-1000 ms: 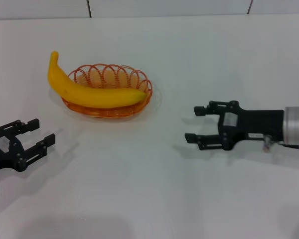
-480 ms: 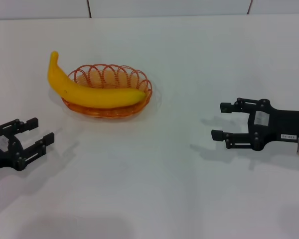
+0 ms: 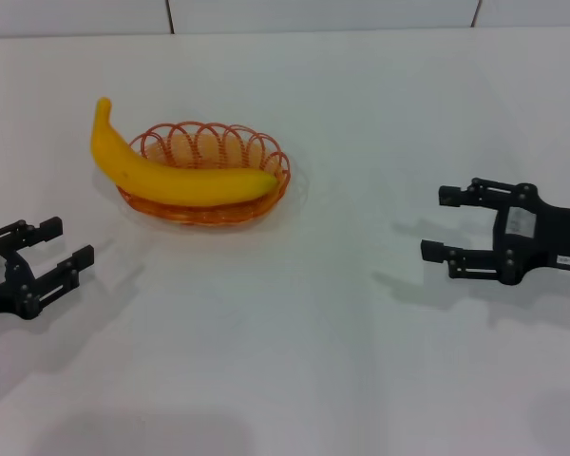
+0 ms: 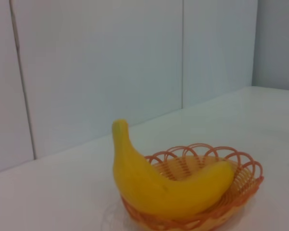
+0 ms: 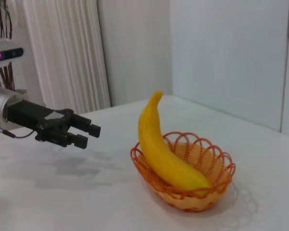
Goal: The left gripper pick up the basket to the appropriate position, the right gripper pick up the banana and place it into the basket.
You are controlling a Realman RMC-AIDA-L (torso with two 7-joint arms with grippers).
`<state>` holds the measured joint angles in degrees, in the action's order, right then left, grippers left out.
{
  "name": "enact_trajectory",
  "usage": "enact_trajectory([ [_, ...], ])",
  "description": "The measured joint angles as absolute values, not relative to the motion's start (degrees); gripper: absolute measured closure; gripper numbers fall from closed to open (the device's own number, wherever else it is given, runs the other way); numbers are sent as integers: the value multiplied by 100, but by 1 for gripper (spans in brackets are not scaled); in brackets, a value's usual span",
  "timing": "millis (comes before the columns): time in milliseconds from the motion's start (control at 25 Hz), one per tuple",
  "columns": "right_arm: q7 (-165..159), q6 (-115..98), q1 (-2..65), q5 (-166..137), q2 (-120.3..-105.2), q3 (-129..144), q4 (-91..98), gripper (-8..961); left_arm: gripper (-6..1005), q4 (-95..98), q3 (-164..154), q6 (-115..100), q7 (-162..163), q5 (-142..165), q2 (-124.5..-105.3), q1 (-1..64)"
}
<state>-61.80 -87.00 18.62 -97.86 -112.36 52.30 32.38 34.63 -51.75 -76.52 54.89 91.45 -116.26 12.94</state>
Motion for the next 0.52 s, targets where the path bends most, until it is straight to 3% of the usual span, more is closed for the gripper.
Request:
enact_trajectory([
  [520, -5789, -9352, 1629, -9788, -11267, 4976, 3216, 149, 435, 3422, -5177, -7656, 5444, 9124, -11644, 1306],
])
